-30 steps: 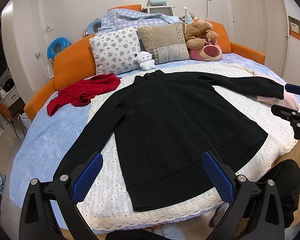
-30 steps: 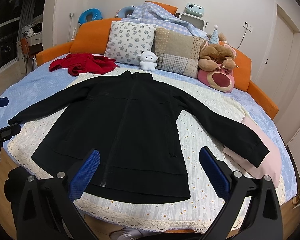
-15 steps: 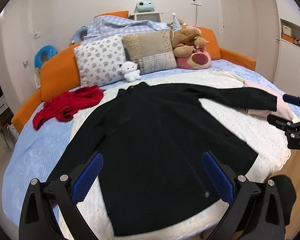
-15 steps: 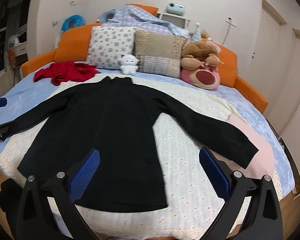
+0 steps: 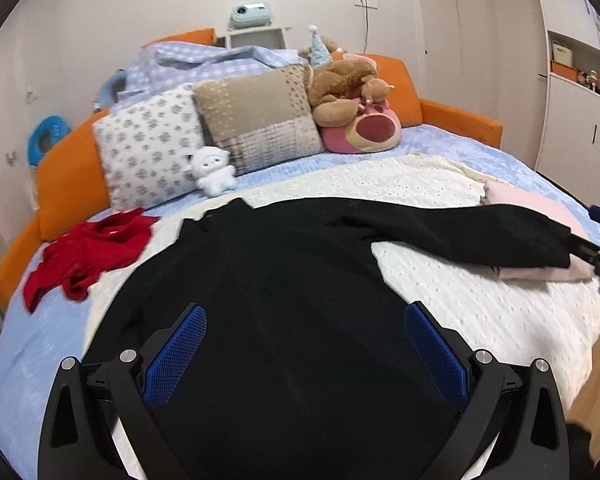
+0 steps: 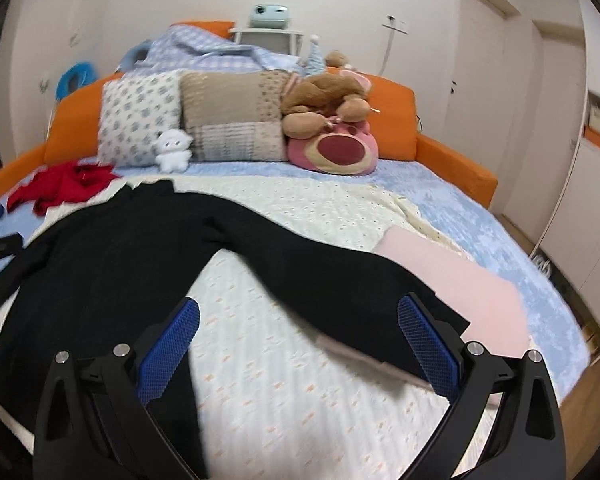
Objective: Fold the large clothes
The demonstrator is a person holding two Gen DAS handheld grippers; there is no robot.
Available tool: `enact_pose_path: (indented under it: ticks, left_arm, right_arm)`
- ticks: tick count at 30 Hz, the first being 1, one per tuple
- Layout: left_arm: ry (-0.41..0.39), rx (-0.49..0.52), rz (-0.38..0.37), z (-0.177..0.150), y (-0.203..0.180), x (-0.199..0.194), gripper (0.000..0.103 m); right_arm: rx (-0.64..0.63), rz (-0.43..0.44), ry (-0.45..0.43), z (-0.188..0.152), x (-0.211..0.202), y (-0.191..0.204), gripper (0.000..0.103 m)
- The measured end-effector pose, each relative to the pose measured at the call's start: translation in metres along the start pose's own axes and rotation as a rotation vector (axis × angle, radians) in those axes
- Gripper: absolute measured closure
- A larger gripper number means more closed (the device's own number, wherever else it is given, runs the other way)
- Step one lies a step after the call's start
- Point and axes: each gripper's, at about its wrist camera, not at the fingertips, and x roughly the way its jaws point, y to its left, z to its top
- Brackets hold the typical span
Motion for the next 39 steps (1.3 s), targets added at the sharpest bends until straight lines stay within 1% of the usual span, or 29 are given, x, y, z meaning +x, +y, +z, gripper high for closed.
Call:
enact_pose_path:
  ticks: [1,2,3,4,6,8,9,11,12,13,14,16,17,18,19,21,24,26,29,32,34,36,37,38,39]
  left_arm:
    - [0.005,-0.002,-0.008,0.006,-0.001,0.012,0.002]
    - [0.015,-0.007,-0.030,0.015,-0.003,0.033,0.002]
    - [0.027,-0.012,-0.045,0.021,-0.003,0.049,0.002]
    - [0.055,-0.027,-0.070,0.032,-0.004,0.073,0.002]
    - [0.092,-0.044,-0.088,0.044,-0.003,0.107,0.002]
    - [0.138,-0.057,-0.083,0.054,-0.004,0.144,0.002]
    - [0.157,-0.053,-0.072,0.060,-0.006,0.162,0.002]
    - [0.180,-0.036,-0.051,0.064,-0.010,0.186,0.002]
    - [0.189,-0.030,-0.046,0.066,-0.012,0.198,0.002]
    - [0.196,-0.032,-0.044,0.066,-0.012,0.205,0.002]
    - [0.208,-0.042,-0.044,0.065,-0.011,0.212,0.002]
    - [0.229,-0.063,-0.058,0.061,-0.010,0.221,0.002]
    - [0.240,-0.072,-0.062,0.058,-0.010,0.226,0.002]
    - [0.250,-0.074,-0.063,0.056,-0.010,0.230,0.002]
    - [0.260,-0.074,-0.071,0.054,-0.010,0.234,0.002]
    - [0.275,-0.072,-0.074,0.052,-0.012,0.238,0.002]
    - [0.308,-0.097,-0.103,0.054,-0.008,0.247,0.002]
    - [0.330,-0.133,-0.124,0.057,-0.001,0.253,0.002]
    - [0.349,-0.184,-0.149,0.064,0.012,0.260,0.002]
    - [0.391,-0.271,-0.170,0.075,0.034,0.278,0.002]
    - [0.424,-0.335,-0.184,0.083,0.049,0.293,0.002]
    - [0.447,-0.388,-0.202,0.092,0.065,0.310,0.002]
    - [0.453,-0.398,-0.217,0.097,0.070,0.318,0.002]
    - [0.459,-0.400,-0.235,0.104,0.073,0.326,0.002]
    - [0.467,-0.390,-0.244,0.109,0.075,0.333,0.002]
  right_arm:
    - [0.030,-0.004,0.009,0.001,0.009,-0.015,0.005]
    - [0.050,-0.003,0.017,0.001,0.015,-0.024,0.006]
    - [0.082,0.006,0.024,0.000,0.024,-0.042,0.010]
    - [0.110,0.009,0.032,-0.002,0.034,-0.060,0.012]
    - [0.142,0.006,0.049,-0.007,0.047,-0.086,0.018]
    - [0.152,-0.010,0.068,-0.016,0.062,-0.113,0.022]
    - [0.149,-0.022,0.087,-0.020,0.067,-0.119,0.023]
    - [0.141,-0.037,0.136,-0.027,0.081,-0.129,0.027]
    - [0.135,-0.029,0.161,-0.032,0.089,-0.133,0.032]
    - [0.132,-0.023,0.177,-0.035,0.093,-0.135,0.036]
    - [0.126,-0.019,0.197,-0.038,0.098,-0.135,0.042]
    - [0.121,-0.016,0.221,-0.043,0.103,-0.134,0.047]
    - [0.124,-0.011,0.225,-0.044,0.104,-0.134,0.056]
    - [0.128,0.012,0.224,-0.046,0.104,-0.133,0.068]
    - [0.130,0.024,0.221,-0.046,0.105,-0.133,0.073]
    - [0.142,0.076,0.219,-0.046,0.104,-0.134,0.093]
    - [0.144,0.103,0.201,-0.040,0.101,-0.133,0.095]
    - [0.158,0.132,0.177,-0.030,0.095,-0.130,0.095]
    - [0.169,0.232,0.098,-0.002,0.073,-0.117,0.095]
    - [0.127,0.379,0.003,0.036,0.040,-0.084,0.097]
    - [0.063,0.524,-0.065,0.061,0.012,-0.050,0.097]
    - [-0.007,0.645,-0.113,0.075,-0.014,-0.016,0.097]
    - [-0.042,0.727,-0.123,0.079,-0.025,0.002,0.097]
    - [-0.061,0.774,-0.130,0.080,-0.033,0.014,0.097]
    - [-0.095,0.842,-0.136,0.079,-0.042,0.032,0.098]
